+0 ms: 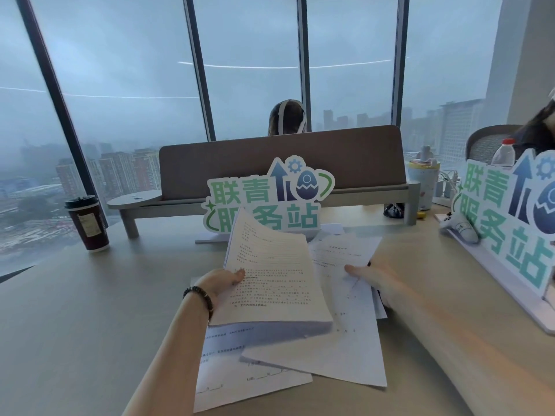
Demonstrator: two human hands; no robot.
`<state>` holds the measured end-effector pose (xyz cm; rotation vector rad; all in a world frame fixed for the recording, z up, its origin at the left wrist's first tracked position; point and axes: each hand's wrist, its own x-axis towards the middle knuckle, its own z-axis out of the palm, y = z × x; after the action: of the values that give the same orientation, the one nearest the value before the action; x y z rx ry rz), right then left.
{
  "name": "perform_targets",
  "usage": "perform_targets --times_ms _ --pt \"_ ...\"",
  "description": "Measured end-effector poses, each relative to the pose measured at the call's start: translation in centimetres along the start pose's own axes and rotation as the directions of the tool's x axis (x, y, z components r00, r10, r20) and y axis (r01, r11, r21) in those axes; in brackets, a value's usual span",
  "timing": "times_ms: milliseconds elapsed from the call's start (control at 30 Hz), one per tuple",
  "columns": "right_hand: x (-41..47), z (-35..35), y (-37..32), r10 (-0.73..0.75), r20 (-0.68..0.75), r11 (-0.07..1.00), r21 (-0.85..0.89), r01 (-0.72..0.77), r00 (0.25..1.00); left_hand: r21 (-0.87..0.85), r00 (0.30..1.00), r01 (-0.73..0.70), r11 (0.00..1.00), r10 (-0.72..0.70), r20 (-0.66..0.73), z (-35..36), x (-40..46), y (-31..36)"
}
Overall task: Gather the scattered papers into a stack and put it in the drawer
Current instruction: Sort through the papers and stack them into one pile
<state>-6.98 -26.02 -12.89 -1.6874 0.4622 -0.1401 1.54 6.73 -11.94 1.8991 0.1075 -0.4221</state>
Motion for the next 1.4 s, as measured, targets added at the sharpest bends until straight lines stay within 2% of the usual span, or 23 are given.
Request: perform_targets --times_ms 100,200,367,467,600,733,833,900,1000,1067,1133,1200,1267,1300,1400 --pt "-0.5 0.0 -0.5 0.000 0.033 0.999 -0.033 0.001 0.999 0.032 1.000 0.013 0.999 -0.013 -0.001 0.1 0.0 -0.2" --pt "-0.3 -0.1 -1.5 -0.049 0.003 0.999 -0.004 0.049 0.999 0.090 0.999 0.027 0.996 -0.025 -0.023 0.3 0.0 -0.2" --pt "1.2 -0.8 -4.6 -0.147 -0.057 0.988 -0.061 0.143 0.988 0.197 0.999 0.020 0.980 -0.010 -0.051 0.5 0.4 -0.2" --pt "0.1 -1.1 -7.5 -0.182 -0.027 0.976 -0.124 0.177 0.983 0.369 0.996 0.000 0.929 0.034 -0.086 1.4 -0.8 0.7" --pt "-1.3 -1.3 -11.1 -0.264 0.084 0.961 -0.062 0.269 0.961 0.430 0.992 -0.017 0.903 0.070 -0.108 2.2 -1.0 1.1" --pt "-3.0 -2.0 -13.4 -0.265 0.245 0.963 0.119 0.242 0.933 0.341 0.989 -0.053 0.939 0.097 -0.114 2.0 -1.3 1.2" --pt "-3.5 -2.8 -13.5 -0.203 0.339 0.959 0.261 0.115 0.919 0.144 0.991 -0.115 0.983 0.123 -0.048 2.0 -1.7 1.1" --pt "-3.5 -3.3 -13.2 -0.186 0.379 0.925 0.379 0.032 0.906 -0.004 0.988 -0.155 0.988 0.155 0.003 1.9 -2.0 1.0" --pt "-3.3 -3.7 -12.1 -0.197 0.425 0.845 0.530 -0.067 0.883 -0.096 0.979 -0.189 0.977 0.195 0.064 2.0 -2.4 1.0" --pt "-2.3 -3.7 -11.2 -0.199 0.394 0.828 0.557 -0.061 0.897 -0.167 0.971 -0.200 0.965 0.218 0.098 2.1 -2.7 1.2" --pt "-1.0 -3.6 -10.3 -0.135 0.339 0.890 0.455 -0.037 0.931 -0.179 0.968 -0.214 0.960 0.234 0.096 2.3 -2.8 1.4" --pt "0.2 -3.4 -9.3 -0.110 0.237 0.979 0.192 0.065 0.965 -0.147 0.964 -0.247 0.958 0.258 0.059 2.5 -3.0 1.6" --pt "1.3 -3.2 -8.1 -0.137 0.105 0.985 -0.094 0.147 0.985 -0.204 0.957 -0.254 0.946 0.277 0.093 2.5 -2.8 1.7" --pt "1.8 -3.2 -7.4 -0.122 0.081 0.982 -0.132 0.132 0.989 -0.251 0.951 -0.247 0.936 0.284 0.123 2.5 -2.5 1.7" --pt "3.1 -3.0 -5.5 -0.024 0.090 0.997 -0.069 0.030 0.996 -0.372 0.939 -0.229 0.900 0.305 0.158 2.4 -2.4 1.6"
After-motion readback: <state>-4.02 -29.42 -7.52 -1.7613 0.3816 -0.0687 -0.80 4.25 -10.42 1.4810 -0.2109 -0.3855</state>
